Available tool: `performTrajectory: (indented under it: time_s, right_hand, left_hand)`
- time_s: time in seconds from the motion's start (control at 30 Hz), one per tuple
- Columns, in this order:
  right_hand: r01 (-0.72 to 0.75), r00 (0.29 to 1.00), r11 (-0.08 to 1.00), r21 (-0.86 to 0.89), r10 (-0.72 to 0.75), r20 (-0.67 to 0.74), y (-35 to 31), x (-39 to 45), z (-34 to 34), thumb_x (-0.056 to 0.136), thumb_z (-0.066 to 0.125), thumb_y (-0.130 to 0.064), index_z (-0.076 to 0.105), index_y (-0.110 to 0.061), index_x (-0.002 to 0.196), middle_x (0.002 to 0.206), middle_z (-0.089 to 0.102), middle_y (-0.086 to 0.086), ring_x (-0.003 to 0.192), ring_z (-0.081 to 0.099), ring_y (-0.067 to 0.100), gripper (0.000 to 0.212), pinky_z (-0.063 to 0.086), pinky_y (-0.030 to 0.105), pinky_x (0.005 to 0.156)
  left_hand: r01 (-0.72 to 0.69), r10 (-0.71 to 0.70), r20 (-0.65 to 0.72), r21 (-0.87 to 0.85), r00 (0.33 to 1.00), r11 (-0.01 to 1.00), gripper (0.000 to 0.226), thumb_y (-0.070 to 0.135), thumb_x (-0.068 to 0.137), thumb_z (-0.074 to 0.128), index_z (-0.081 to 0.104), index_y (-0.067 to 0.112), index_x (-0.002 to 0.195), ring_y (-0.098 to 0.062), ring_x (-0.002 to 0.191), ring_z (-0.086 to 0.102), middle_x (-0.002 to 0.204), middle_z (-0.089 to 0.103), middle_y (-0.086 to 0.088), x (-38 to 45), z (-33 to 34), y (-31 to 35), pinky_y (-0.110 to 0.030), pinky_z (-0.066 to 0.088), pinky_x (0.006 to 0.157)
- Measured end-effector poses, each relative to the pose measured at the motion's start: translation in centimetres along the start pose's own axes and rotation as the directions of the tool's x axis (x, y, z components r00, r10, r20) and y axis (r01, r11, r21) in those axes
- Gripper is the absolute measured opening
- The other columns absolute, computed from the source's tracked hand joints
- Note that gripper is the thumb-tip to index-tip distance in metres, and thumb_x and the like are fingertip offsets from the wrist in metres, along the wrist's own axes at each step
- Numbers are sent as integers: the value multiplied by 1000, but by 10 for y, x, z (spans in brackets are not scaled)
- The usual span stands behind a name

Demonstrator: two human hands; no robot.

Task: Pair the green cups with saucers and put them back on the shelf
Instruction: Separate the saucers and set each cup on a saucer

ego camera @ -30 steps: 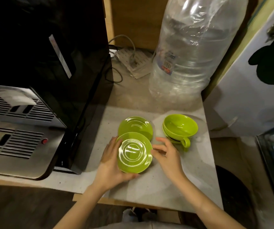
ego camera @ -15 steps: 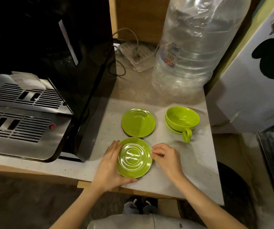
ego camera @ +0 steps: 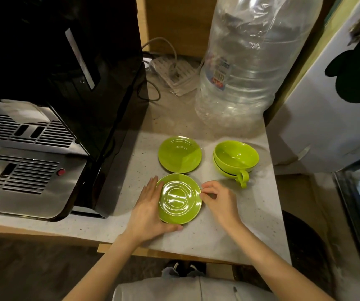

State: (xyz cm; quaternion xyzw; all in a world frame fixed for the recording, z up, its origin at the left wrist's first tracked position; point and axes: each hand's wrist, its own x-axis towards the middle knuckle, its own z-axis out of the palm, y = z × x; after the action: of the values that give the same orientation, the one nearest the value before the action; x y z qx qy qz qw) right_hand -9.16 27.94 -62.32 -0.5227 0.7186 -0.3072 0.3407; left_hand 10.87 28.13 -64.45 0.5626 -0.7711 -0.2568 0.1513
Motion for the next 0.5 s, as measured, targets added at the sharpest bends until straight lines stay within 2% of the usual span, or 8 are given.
performTrajectory:
  time_s: [0.07,0.1,0.2,0.23,0.3,0.33,0.4,0.5]
  right_hand:
    - [-14,1000,1000,-14,14,24,-1,1,-1,77,69,-9,66,-8,100,96,75,9,77,61,9,24,41,2,63]
    - [-28,999,999,-18,29,42,-2,2,-1,77,68,-11,65,-8,104,100,74,9,82,63,12,27,42,5,67]
    - [-13,995,999,-46,18,97,-14,-1,-8,80,65,-17,60,-10,112,110,69,8,102,63,19,34,46,26,85]
    - [22,994,999,-35,-18,109,-21,-2,-14,81,64,-17,60,-10,112,111,69,7,103,62,18,32,46,26,85]
    - [100,990,994,46,-105,97,-39,-6,-31,83,61,-14,63,-12,107,106,70,5,93,63,16,24,48,22,79]
    - [139,987,985,100,-145,65,-48,-6,-43,84,60,-14,64,-14,103,100,71,6,86,65,19,20,51,25,76]
    - [193,980,971,144,-185,-71,-57,-1,-67,85,59,-17,65,-18,96,84,72,14,73,66,29,12,55,40,69]
    - [125,951,990,68,-100,-291,-46,24,-100,86,56,-22,66,-14,90,73,69,18,71,63,35,13,50,42,68]
  left_hand:
    - [-1,1,6,-6,1000,1000,130,81,40,58,11,20,144,-13,140,2,156,8,-7,0,0,0,-30,7,114]
    - [-3,3,9,-19,1000,1000,128,82,41,56,11,21,144,-13,141,0,156,5,-4,-1,0,2,-30,7,115]
    - [-12,6,-38,-137,999,991,114,83,49,50,19,26,142,-8,140,4,151,5,10,2,-8,17,-29,13,113]
    - [-8,-4,-60,-203,998,979,105,82,54,49,24,28,141,-5,138,11,149,11,13,6,-12,27,-26,16,111]
    - [2,-37,-89,-358,995,934,77,69,66,49,41,30,133,-3,130,34,142,36,11,20,-24,50,-20,27,105]
    - [10,-58,-96,-439,994,898,60,60,73,51,51,29,125,-5,122,47,134,50,8,30,-29,62,-19,36,99]
    - [32,-112,-102,-582,989,813,37,42,82,53,62,24,114,-10,104,62,113,67,2,50,-36,85,-25,47,92]
    - [86,-177,-68,-673,982,735,34,29,87,53,60,12,115,-16,89,68,87,70,-3,82,-34,108,-35,53,86]
